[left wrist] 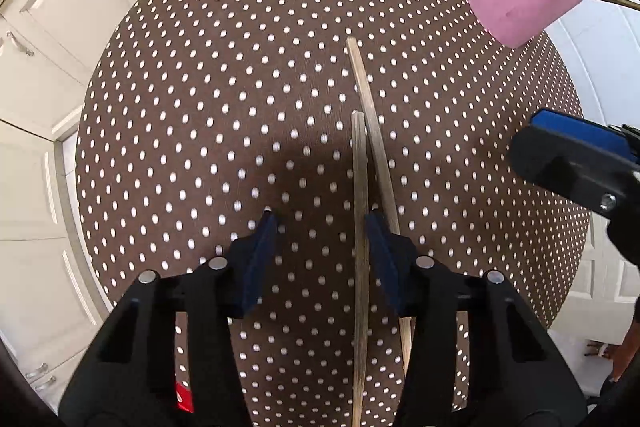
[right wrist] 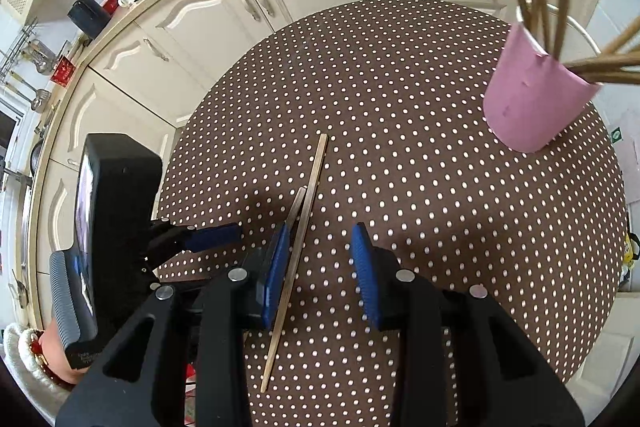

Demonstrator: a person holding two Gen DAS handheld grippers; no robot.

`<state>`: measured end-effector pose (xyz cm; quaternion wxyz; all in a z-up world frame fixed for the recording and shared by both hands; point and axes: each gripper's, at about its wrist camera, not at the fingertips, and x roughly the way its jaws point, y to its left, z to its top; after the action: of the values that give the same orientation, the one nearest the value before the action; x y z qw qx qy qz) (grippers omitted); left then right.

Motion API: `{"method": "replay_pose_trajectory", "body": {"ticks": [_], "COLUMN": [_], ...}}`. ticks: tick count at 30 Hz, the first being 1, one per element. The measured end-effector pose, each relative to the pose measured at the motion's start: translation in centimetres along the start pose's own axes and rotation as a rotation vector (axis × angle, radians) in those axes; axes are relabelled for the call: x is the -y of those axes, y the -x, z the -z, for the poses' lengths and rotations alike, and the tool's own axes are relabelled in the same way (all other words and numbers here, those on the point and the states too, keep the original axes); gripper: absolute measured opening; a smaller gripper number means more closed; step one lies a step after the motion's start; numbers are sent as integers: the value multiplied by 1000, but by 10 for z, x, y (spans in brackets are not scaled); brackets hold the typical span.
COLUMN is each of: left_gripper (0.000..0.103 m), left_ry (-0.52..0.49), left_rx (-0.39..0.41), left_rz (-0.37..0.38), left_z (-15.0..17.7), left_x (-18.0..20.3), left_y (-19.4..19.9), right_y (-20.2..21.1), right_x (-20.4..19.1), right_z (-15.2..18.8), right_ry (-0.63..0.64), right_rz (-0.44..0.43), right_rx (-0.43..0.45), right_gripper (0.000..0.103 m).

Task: Organize utensils
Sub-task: 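Move both open tools back down to the remaining chopsticks, then close the left tool on a chopstick while the right tool grasps another chopstick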

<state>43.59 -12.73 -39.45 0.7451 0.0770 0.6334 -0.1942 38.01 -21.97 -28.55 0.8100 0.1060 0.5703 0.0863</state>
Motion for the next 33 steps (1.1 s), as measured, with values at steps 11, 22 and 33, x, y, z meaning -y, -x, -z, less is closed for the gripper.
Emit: {"method": "replay_pose_trajectory", "body": {"ticks": [11,22,33], "left_gripper": [15,6,6], "left_ry": [11,98,133], "left_rx": [11,16,84], "left_rz": [-50,12,22], "left_z": [-29,-24,-20], "left_x": [-5,-45,-65], "left_y": [-3,5,37], "right_y": [-28,-65,-92], "right_x": [10,1,-25], "right_z": [-22,-36,-46], "right_ry": [-20,3,90], "right_rz": [-35,-45,54], "right_rx": [-58,-172,-209], "right_gripper": [31,31,9]}}
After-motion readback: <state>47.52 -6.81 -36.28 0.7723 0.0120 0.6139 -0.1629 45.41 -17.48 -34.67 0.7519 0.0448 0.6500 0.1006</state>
